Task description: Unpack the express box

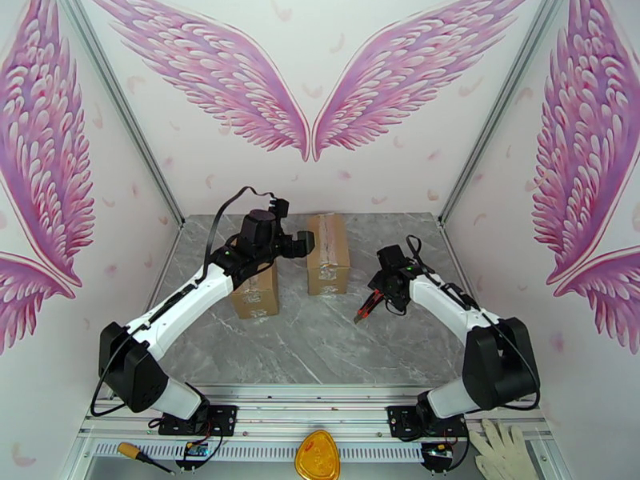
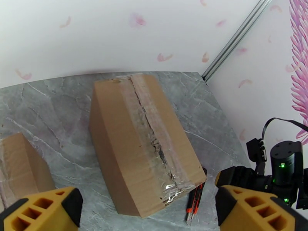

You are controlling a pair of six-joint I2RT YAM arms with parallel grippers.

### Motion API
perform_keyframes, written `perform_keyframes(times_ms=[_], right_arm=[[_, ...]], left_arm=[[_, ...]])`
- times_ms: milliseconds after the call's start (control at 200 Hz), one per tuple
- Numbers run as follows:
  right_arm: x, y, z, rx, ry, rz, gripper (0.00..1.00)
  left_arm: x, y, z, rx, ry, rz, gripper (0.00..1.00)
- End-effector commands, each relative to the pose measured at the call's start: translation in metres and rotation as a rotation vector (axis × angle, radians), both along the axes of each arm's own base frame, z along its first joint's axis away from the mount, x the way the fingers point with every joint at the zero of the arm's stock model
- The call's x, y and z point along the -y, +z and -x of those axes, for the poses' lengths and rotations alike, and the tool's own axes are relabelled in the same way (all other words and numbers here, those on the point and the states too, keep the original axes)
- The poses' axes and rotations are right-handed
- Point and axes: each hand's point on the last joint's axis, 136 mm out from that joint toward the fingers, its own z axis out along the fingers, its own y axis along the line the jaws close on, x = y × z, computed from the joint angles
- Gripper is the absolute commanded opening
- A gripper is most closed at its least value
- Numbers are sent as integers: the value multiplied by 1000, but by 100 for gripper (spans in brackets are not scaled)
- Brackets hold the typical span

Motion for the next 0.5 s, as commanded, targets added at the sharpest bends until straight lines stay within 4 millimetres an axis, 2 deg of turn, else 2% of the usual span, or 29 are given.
perform_keyframes(times_ms=[0, 235, 495], right_arm=[[-3, -11, -2, -59, -66, 20, 75], [-15, -38, -6, -130, -97, 21, 70], [-26, -53, -18, -141, -82, 23, 67]], left_arm=[[3, 6, 0, 19, -18, -27, 97], [-2, 0, 2, 22, -14, -63, 98], [-7, -5, 6, 22, -7, -90, 99]])
